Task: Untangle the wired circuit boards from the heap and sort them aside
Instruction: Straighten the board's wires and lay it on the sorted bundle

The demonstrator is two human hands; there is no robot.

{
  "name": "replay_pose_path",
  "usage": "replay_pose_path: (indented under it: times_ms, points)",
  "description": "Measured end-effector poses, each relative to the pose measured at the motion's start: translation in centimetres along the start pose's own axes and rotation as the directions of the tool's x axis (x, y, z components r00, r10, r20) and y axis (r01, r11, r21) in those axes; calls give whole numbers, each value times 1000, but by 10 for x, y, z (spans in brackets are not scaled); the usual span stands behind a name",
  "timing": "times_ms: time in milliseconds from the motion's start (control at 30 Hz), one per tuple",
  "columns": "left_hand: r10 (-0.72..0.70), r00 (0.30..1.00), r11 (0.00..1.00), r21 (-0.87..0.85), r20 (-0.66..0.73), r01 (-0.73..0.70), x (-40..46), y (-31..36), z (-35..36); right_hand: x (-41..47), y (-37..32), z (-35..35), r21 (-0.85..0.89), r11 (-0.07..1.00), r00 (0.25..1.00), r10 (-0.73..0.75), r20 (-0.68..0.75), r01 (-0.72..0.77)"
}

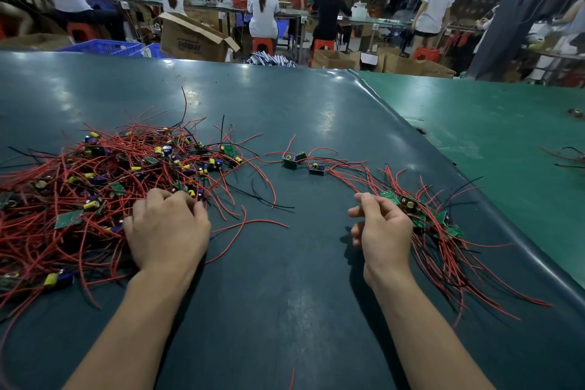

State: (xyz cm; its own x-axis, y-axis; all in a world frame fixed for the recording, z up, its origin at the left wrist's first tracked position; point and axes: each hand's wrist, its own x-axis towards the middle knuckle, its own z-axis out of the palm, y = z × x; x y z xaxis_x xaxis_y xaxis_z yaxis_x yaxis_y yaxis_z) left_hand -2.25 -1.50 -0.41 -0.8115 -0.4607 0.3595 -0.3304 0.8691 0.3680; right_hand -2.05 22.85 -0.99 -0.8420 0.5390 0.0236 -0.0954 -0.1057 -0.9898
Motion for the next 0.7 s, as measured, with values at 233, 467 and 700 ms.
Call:
replay_pose_path:
  times_ms: [233, 467, 700]
  points:
    - [94, 986, 985, 133, 137, -113, -8, 8, -3, -1, 3, 1, -57, 998, 999, -30, 26, 31]
    - [297, 801, 838, -260, -520, -480, -8, 12, -5, -7, -3, 2, -25, 998, 989, -47, 141, 51]
    - [625, 493, 439, -250, -605, -863, -33, 36, -3, -26, -7, 12, 92, 978, 741, 79, 667, -188]
